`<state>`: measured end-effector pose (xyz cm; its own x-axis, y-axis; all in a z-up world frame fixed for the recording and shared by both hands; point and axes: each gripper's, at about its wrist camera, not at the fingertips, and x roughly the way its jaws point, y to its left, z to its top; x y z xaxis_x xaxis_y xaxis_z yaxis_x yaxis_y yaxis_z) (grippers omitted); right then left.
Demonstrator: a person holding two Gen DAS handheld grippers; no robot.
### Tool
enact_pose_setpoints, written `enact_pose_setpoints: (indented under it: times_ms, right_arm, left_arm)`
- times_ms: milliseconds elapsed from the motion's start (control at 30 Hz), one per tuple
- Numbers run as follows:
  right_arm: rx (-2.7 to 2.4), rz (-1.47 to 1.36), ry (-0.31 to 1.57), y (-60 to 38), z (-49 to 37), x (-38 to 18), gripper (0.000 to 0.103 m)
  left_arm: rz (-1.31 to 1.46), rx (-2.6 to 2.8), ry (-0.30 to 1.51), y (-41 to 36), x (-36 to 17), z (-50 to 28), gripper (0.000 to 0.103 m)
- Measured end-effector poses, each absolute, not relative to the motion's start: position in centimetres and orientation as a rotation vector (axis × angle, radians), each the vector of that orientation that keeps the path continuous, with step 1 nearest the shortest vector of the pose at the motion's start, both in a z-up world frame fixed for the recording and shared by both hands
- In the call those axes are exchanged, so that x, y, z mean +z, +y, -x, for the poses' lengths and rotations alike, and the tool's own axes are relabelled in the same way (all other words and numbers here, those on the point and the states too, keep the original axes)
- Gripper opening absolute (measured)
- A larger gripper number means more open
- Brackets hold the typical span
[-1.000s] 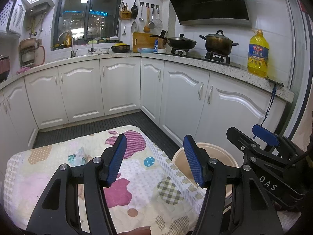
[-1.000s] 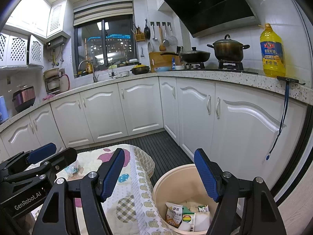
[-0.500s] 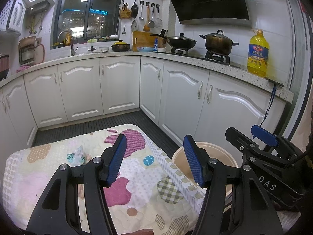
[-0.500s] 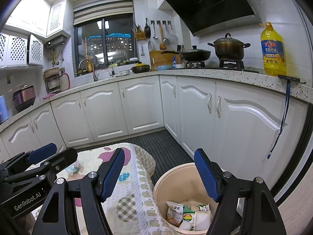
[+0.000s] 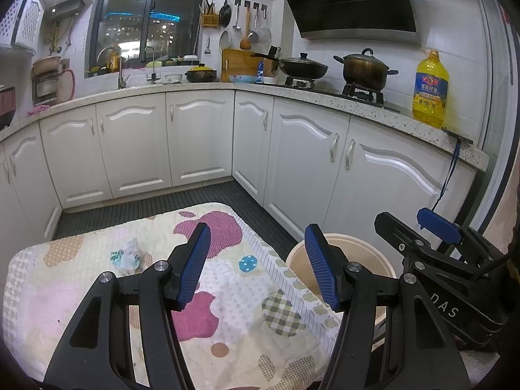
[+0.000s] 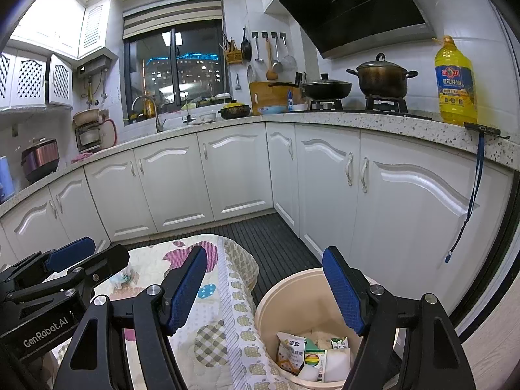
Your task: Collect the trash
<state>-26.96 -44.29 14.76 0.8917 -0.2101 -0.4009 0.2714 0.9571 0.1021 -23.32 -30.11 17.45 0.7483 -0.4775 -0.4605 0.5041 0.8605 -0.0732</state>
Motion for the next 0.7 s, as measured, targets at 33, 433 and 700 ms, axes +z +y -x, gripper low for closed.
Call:
enact_pose_setpoints:
  times_ms: [33,433,700]
  right_arm:
    - [-0.251,-0.158,0.399,-44.32,26.9,14.75,0.071]
    - [-0.252,-0.162,0.407,-44.35,26.76,14.52,0.071]
    - [-0.251,-0.166,0.419,-44.38,26.53,14.29,0.072]
  left_arm:
    - [-0.057,-0.537,0.489,-30.09,17.43,23.28,0.059]
    - [-0.055,-0.546,0.502,-30.28,17.21,23.15,0.059]
    - [-0.056,-0.55,0.51,-30.43,17.0,23.01,0.059]
